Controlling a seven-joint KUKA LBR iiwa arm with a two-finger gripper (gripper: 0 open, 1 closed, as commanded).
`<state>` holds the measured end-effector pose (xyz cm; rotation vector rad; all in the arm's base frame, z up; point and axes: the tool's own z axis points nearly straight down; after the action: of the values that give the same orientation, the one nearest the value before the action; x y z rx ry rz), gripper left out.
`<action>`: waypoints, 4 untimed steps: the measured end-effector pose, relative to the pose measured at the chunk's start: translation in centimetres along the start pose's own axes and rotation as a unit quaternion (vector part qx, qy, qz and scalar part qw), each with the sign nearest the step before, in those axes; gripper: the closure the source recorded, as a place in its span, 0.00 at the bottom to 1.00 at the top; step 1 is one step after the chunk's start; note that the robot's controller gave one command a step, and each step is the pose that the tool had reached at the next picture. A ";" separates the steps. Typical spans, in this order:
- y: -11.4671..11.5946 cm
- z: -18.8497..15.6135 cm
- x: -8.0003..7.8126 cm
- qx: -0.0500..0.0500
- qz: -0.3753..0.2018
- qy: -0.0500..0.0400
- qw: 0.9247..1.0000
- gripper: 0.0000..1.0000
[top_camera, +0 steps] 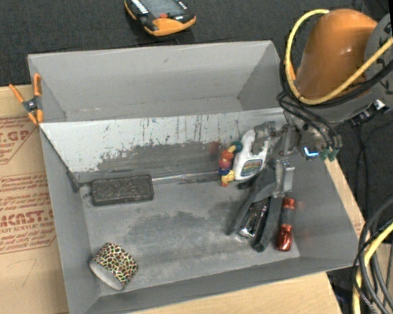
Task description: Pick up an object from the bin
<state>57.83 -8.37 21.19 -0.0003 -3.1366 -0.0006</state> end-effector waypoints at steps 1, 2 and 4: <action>0.0 -0.4 -0.2 0.001 -0.001 -0.004 1.000 0.00; 0.2 8.5 1.0 0.001 -0.147 -0.004 0.989 0.00; 3.2 10.6 3.8 0.000 -0.313 -0.003 0.950 0.00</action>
Offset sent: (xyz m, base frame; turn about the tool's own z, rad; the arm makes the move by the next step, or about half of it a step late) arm -0.0199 0.0022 -0.1419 -0.4813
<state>53.99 -5.18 10.63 0.9838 -2.9853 -0.0018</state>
